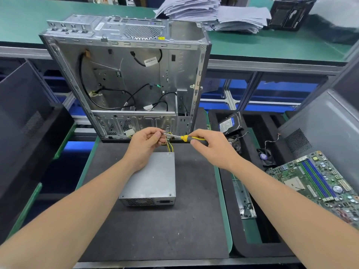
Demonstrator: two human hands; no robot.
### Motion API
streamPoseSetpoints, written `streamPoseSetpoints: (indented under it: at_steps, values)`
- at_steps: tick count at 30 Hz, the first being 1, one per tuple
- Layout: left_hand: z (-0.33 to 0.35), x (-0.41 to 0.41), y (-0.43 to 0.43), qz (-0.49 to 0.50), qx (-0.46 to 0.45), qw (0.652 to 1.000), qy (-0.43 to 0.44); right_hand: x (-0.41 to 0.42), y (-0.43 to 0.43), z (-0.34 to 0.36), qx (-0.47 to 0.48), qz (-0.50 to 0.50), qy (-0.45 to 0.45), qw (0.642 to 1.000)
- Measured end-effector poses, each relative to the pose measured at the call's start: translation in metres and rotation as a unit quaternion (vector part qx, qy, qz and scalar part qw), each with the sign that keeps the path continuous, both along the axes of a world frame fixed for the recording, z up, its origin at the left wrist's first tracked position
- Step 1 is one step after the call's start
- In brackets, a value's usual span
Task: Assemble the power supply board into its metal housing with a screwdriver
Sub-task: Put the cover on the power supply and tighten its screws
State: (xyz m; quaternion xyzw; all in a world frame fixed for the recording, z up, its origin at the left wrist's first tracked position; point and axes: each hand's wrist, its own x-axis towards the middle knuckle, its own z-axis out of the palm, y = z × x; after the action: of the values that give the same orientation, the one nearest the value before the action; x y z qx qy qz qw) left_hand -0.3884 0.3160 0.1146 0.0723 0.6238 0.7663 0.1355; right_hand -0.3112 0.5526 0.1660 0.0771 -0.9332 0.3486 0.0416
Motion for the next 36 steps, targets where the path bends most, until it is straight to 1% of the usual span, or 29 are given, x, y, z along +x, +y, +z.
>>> streamPoseSetpoints:
  at_steps: [3, 6, 10, 13, 15, 18, 21, 24, 27, 29, 36]
  values:
    - [-0.002, -0.002, -0.001, -0.001, -0.014, 1.0, 0.007, -0.002, 0.0, 0.0, 0.003, -0.004, -0.004, 1.0]
    - [-0.006, -0.003, -0.001, 0.003, -0.052, 0.998, 0.027, -0.003, 0.0, 0.001, 0.01, -0.01, 0.002, 1.0]
    - [-0.011, -0.005, -0.001, 0.012, -0.082, 0.995, 0.051, -0.005, 0.0, 0.002, -0.072, -0.06, 0.008, 0.996]
    - [-0.013, -0.006, 0.0, 0.029, -0.09, 0.994, 0.056, -0.004, -0.006, 0.005, -0.08, -0.059, 0.03, 0.995]
    - [-0.013, -0.005, 0.001, 0.025, -0.103, 0.992, 0.067, -0.005, -0.01, 0.009, -0.135, -0.065, 0.041, 0.988]
    - [-0.011, -0.001, 0.004, 0.004, -0.122, 0.989, 0.088, -0.009, -0.015, 0.02, -0.267, -0.071, 0.029, 0.961]
    - [-0.01, 0.0, 0.001, -0.002, -0.175, 0.977, 0.125, -0.015, -0.025, 0.029, -0.289, -0.08, 0.038, 0.953]
    - [-0.01, 0.0, -0.001, -0.011, -0.207, 0.967, 0.145, -0.019, -0.035, 0.035, -0.265, -0.084, 0.047, 0.96]
    - [-0.009, 0.0, -0.003, -0.046, -0.266, 0.942, 0.198, -0.021, -0.044, 0.04, -0.195, -0.072, 0.046, 0.977]
    - [-0.008, -0.001, -0.008, -0.061, -0.298, 0.926, 0.223, -0.021, -0.051, 0.041, -0.167, -0.062, 0.039, 0.983]
    - [-0.009, 0.004, -0.007, -0.067, -0.329, 0.912, 0.238, -0.023, -0.064, 0.043, -0.057, -0.036, 0.034, 0.997]
